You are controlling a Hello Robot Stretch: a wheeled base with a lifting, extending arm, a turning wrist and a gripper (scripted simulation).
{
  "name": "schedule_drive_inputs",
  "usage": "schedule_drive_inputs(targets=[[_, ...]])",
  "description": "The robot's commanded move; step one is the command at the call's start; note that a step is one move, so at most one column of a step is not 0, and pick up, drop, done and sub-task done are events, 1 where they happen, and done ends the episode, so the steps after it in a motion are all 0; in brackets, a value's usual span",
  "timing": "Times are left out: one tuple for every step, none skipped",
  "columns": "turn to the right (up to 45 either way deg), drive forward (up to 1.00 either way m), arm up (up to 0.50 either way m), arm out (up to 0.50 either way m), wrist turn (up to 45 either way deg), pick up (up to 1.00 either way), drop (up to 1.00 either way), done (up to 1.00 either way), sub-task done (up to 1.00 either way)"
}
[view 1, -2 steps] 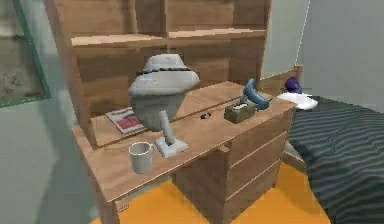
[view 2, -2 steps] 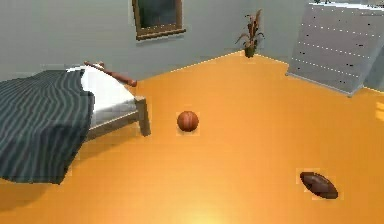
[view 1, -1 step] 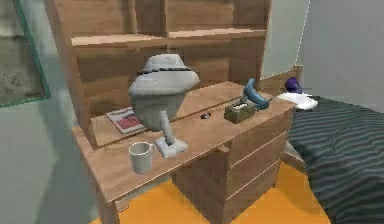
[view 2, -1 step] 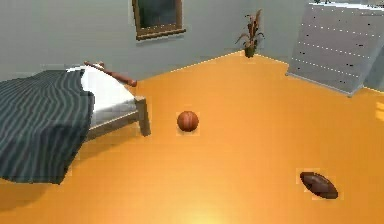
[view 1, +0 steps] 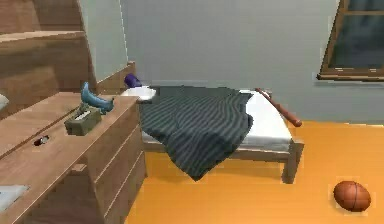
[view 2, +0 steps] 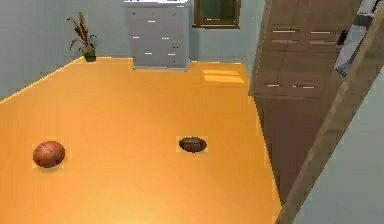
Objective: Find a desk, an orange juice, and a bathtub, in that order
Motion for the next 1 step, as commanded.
schedule_drive_inputs(targets=[[45.0,0.00,0.00,0.00,0.0,0.00,0.00,0.00,0.00]])
